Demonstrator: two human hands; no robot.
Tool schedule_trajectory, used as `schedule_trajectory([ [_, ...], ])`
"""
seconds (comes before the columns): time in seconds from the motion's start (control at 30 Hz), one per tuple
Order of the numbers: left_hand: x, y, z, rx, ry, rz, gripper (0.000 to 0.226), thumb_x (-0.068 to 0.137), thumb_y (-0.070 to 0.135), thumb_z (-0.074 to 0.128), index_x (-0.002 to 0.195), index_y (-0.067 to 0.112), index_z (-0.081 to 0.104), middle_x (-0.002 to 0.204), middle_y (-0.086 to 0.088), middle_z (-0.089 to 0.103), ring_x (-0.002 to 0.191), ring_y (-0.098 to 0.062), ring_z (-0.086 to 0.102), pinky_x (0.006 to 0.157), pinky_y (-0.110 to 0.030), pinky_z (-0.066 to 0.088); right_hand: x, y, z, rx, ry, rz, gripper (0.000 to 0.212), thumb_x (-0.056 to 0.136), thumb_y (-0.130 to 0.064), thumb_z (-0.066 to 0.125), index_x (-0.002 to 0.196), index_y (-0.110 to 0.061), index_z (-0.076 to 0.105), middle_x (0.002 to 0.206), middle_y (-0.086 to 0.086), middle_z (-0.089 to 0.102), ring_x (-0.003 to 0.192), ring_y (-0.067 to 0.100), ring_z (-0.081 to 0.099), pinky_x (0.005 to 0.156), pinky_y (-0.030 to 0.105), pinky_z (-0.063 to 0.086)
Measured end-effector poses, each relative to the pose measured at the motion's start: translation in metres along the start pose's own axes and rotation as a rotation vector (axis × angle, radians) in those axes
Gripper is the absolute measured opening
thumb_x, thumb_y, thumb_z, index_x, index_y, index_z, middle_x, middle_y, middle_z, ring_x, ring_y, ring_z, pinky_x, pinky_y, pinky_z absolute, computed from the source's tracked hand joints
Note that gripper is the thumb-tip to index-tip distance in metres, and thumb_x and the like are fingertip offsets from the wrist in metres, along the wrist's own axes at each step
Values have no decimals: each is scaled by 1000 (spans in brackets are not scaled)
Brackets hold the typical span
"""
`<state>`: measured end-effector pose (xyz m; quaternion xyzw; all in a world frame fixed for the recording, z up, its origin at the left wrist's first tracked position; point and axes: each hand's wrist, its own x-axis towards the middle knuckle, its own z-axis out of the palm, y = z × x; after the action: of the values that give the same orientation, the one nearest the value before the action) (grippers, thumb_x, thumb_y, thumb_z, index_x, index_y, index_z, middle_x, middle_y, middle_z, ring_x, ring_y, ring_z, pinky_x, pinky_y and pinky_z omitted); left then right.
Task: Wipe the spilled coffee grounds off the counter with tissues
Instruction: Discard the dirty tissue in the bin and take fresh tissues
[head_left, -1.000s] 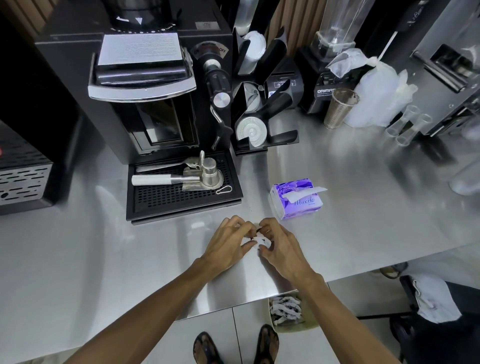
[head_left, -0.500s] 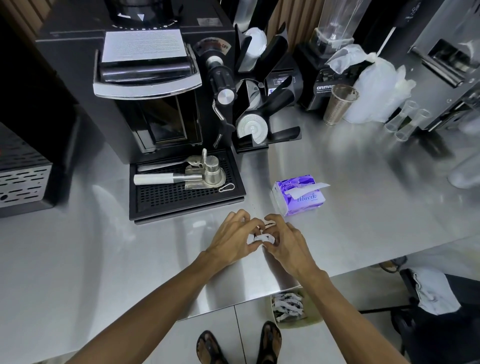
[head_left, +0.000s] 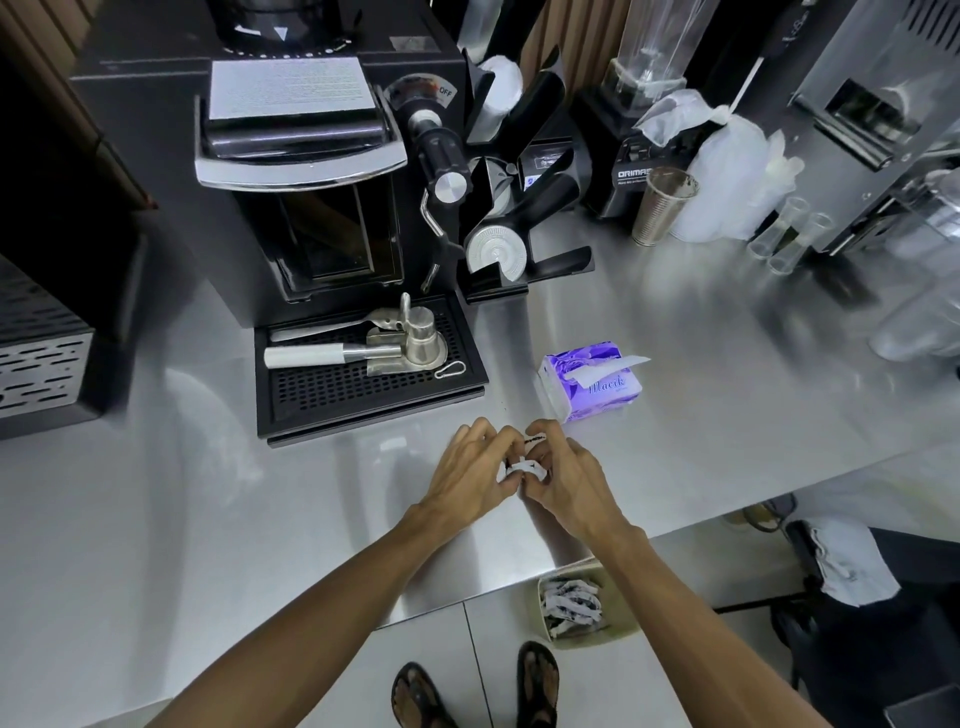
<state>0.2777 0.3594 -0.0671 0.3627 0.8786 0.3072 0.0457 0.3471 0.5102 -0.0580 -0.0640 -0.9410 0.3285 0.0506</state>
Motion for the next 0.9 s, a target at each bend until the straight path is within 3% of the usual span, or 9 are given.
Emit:
schedule_trajectory([
  [0.4,-12,46,10,-136,103,-160,23,79,31,70,96,27,56,90,4,47,85,-16,49,77,-30,46,-17,15,-37,32,6,-84,53,74,-21,70,113,-31,35,86,-9,65,76,21,59,70,37,54],
  [0.53,-22,81,27,-123,158,-180,21,79,27,70,95,24,56,86,13,44,89,-13,48,75,-27,44,-38,33,-57,69,-30,-116,52,75,-21,70,112,-32,35,90,-7,66,83,20,60,73,37,53],
  [0.63,-33,106,50,-129,199,-247,21,80,31,70,95,28,56,93,10,50,92,-11,49,75,-23,41,-57,52,-72,129,-81,-130,54,75,-19,71,114,-33,37,91,-6,63,83,15,59,73,36,52],
  [0.77,-48,141,81,-101,256,-307,22,81,33,73,95,30,56,83,20,43,81,-5,43,65,-18,34,-86,76,-91,172,-138,-177,53,77,-17,72,116,-33,38,88,-9,60,80,12,57,71,35,52],
  [0.9,-62,171,113,-96,264,-328,25,79,27,75,97,25,58,84,13,46,82,-12,53,65,-26,46,-114,108,-99,165,-206,-186,53,78,-16,71,117,-32,38,90,-8,62,83,12,59,70,38,53],
])
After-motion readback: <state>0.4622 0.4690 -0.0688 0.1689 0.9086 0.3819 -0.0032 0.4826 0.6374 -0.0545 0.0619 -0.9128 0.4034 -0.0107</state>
